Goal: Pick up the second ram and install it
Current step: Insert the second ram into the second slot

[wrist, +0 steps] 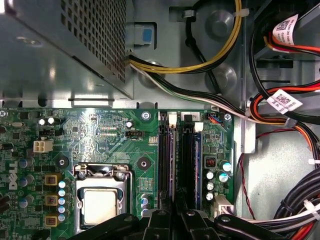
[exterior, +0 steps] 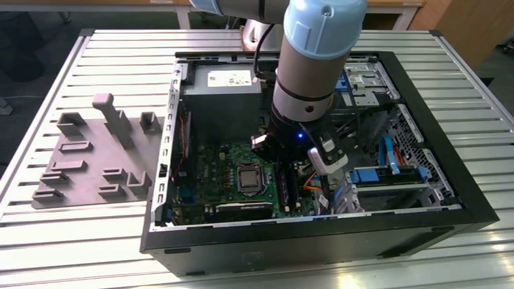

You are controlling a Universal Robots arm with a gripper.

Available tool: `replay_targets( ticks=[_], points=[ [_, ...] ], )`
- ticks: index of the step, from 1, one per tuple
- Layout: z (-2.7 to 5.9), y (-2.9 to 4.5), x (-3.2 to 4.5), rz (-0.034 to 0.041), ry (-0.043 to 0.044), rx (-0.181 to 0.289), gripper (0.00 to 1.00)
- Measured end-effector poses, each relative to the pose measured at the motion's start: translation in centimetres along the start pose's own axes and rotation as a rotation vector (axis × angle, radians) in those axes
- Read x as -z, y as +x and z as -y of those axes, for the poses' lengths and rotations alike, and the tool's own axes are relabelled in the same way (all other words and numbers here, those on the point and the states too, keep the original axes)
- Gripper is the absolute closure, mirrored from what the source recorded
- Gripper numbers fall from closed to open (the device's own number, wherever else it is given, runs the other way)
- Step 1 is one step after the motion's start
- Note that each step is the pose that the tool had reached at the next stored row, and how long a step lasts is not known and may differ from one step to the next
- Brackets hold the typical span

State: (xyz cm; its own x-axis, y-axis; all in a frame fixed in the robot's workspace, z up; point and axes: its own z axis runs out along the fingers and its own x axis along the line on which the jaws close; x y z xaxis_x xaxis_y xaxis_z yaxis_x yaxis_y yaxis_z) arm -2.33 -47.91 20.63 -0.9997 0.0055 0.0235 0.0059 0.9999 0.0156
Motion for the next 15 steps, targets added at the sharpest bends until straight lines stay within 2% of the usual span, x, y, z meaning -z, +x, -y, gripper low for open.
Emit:
replay_targets(
  ticks=[8, 9, 12, 15],
  points=[
    [0.0, 0.0, -0.01, -0.0001, -0.0001, 0.0, 0.85],
    [0.0, 0.0, -0.01, 0.0, -0.0001, 0.0, 0.78],
    [-0.01, 0.0, 0.01, 0.0, -0.0003, 0.0, 0.78],
    [-0.01, 0.01, 0.44, 0.0, -0.0001, 0.0, 0.78]
  ],
)
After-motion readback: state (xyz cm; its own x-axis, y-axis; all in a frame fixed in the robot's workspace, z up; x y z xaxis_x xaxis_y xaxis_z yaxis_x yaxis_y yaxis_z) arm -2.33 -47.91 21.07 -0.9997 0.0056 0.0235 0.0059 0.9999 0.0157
